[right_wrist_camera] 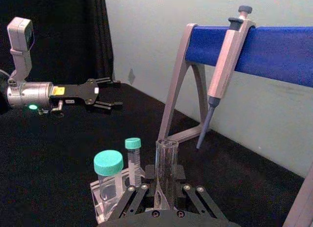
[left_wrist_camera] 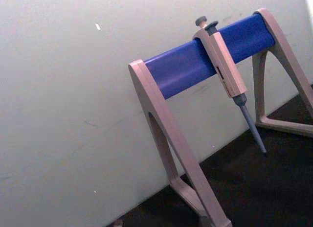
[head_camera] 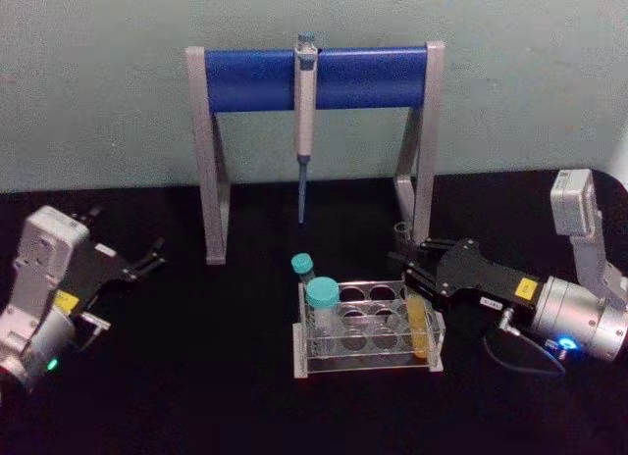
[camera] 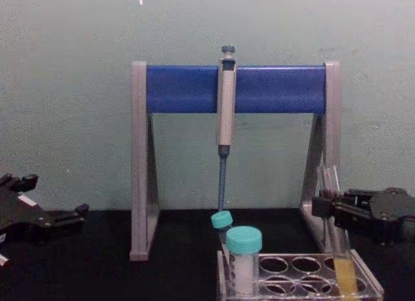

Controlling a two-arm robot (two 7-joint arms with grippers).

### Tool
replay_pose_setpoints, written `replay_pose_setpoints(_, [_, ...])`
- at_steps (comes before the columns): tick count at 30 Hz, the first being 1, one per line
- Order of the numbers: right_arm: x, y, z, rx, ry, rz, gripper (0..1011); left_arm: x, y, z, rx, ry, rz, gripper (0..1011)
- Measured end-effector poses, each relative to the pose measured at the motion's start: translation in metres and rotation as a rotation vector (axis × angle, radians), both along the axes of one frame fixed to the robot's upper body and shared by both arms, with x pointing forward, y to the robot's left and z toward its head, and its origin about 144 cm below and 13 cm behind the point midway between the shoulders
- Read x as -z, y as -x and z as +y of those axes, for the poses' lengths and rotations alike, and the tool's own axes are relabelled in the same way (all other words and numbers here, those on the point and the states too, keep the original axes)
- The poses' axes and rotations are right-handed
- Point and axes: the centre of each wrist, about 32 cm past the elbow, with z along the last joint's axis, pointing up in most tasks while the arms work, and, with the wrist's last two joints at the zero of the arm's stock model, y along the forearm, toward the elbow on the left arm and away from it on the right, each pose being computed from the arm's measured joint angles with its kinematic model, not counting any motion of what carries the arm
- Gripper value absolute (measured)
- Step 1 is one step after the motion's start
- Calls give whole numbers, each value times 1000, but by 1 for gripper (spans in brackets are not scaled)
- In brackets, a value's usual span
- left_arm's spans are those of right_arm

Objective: Pick up the test tube from the test tube rack, shake it, then place it back into the test tube rack.

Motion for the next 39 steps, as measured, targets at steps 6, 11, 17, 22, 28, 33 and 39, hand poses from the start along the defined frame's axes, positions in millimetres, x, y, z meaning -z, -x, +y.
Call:
replay_pose_setpoints(6, [-2, 1, 0, -6, 8, -29, 232, 0, 0, 0, 0, 0, 0, 1001])
replay_pose_setpoints(11, [-4, 3, 0, -17, -2, -69, 232, 0, 0, 0, 0, 0, 0, 1001])
replay_pose_setpoints(17, [-9, 5, -1, -22, -19, -111, 232, 0, 0, 0, 0, 0, 0, 1001])
replay_pose_setpoints(22, [-15, 7, -2, -21, -47, -147, 230, 0, 0, 0, 0, 0, 0, 1001])
replay_pose_setpoints(28, [-23, 7, -4, -25, -91, -192, 232, 0, 0, 0, 0, 0, 0, 1001])
replay_pose_setpoints(33, [-28, 6, -4, -27, -123, -223, 232, 0, 0, 0, 0, 0, 0, 1001])
replay_pose_setpoints(39, [-32, 0, -1, -20, -149, -263, 230, 0, 0, 0, 0, 0, 0, 1001])
